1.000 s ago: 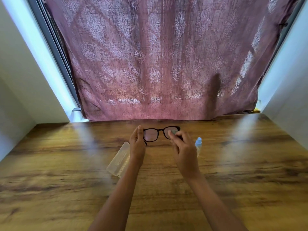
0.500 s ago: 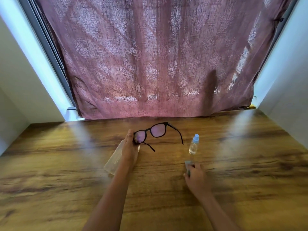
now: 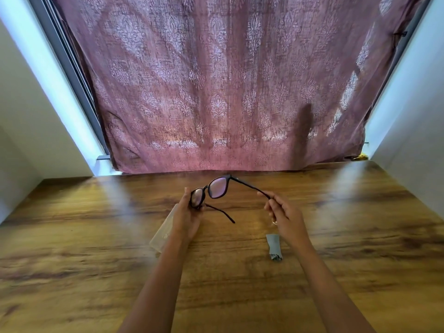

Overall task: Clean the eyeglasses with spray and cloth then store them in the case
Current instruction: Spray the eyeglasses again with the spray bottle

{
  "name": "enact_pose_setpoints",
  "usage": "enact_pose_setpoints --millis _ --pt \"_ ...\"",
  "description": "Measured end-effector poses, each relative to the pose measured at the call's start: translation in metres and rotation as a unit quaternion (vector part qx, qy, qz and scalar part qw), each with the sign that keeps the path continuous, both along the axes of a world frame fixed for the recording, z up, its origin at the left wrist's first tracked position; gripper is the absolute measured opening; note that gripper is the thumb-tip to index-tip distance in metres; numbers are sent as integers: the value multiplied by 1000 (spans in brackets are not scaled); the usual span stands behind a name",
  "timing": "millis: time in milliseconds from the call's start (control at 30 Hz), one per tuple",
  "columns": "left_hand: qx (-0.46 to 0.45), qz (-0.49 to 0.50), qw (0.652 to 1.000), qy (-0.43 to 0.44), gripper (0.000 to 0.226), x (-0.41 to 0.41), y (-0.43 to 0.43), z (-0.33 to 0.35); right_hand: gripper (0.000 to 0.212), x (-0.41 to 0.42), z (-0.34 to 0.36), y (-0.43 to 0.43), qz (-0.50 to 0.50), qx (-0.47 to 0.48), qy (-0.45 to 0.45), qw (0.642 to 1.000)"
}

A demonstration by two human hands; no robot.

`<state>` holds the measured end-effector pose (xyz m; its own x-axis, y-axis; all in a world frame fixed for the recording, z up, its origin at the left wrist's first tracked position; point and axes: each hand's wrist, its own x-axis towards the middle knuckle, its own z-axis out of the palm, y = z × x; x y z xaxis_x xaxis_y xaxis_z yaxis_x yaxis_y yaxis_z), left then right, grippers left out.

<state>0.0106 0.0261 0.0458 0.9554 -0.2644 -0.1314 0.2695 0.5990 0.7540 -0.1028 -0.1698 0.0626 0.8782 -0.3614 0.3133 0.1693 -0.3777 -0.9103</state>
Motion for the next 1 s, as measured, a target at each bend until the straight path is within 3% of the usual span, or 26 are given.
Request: enact_pose_setpoints --millis 67,200,333,467,567,600,1000 --pt "40 -19 999 8 34 -2 2 1 31 -1 3 2 -34 -10 -15 999" --pt "283 -42 958 -22 28 -7 -2 12 28 0 13 8 -89 -45 -36 994" --pt "347 72 917 -185 21 -5 -4 32 25 -1 19 12 -104 -84 -57 989" --pt "418 99 818 -382 28 -8 -1 64 23 2 19 16 -121 -128 -71 982" --pt "518 77 716 -461 27 -12 -3 78 22 4 21 19 -133 -152 -81 976" --pt "535 75 700 -466 27 -12 -4 78 22 4 21 20 -135 -158 -83 975" --pt "583 118 697 -400 22 -11 -11 72 23 2 19 24 -124 -204 -87 967"
